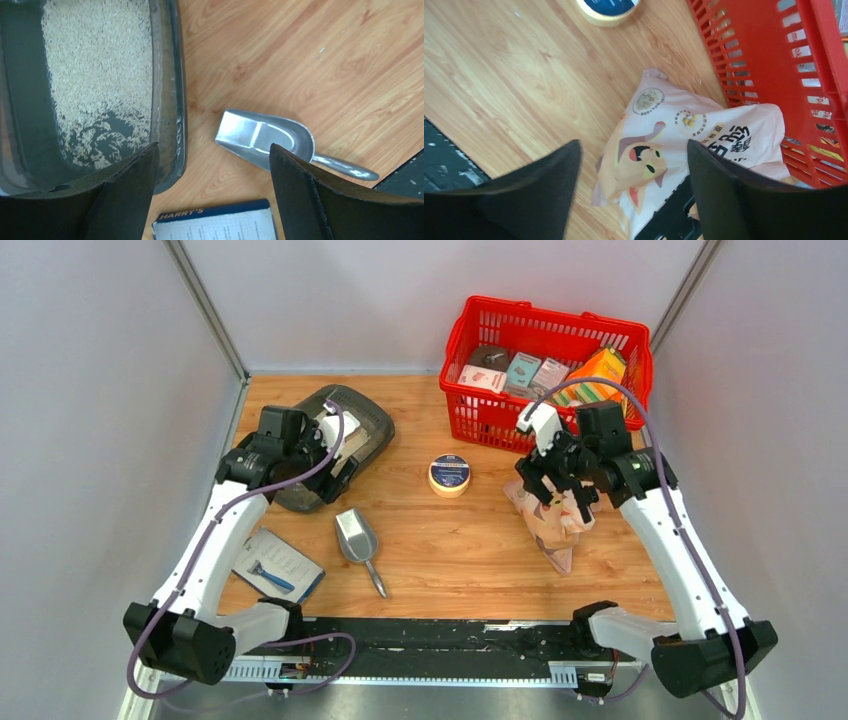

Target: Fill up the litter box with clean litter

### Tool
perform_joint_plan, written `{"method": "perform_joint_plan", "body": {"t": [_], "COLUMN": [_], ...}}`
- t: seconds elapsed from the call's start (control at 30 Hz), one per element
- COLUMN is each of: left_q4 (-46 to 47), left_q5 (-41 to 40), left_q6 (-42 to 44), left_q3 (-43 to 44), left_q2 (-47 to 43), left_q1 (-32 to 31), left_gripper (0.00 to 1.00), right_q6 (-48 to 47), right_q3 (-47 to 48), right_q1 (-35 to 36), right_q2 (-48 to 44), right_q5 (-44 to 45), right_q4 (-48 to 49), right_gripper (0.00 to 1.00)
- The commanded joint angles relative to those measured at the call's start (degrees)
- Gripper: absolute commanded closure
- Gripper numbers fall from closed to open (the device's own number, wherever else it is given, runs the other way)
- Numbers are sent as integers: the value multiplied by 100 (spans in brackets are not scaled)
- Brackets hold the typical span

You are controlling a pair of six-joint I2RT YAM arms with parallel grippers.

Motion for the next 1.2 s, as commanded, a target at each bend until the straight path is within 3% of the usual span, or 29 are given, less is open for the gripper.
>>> {"method": "perform_joint_plan", "body": {"t": [0.0,0.07,0.23,0.3,0.4,0.67,0.83,1.17], "left_q4": [-375,-333,256,300,362,722,775,433], "left_q5": [-562,-737,-879,-922,-1046,-1335,-1152,-668], "left_q6": [254,218,402,385,219,236,262,902], "left_q3": [449,625,765,959,1407,1909,2145,2340], "left_q2": [431,599,1390,1932,2601,3658,4220,4802], "left_q1": [-19,-28,-28,-54,-72,-151,-160,-511], "left_gripper": [12,14,15,15,15,15,15,20], "right_q6": [-287,-15,-180,-372,-356,-382,-312,-31], "right_q3": [-155,-181,-567,-655,-752,-498,-269,-251], "right_q1": [-16,-16,-34,-130,-411,-1342,-1414,-1335], "right_q2": [510,687,985,1091,1276,1689,1620,1005], "right_q5": [686,1160,1768,2182,2375,2464,2157,1646], "right_q4": [457,947,1732,1952,2268,2401,2129,1417], "right_gripper": [30,38,76,83,85,84,80,55]}}
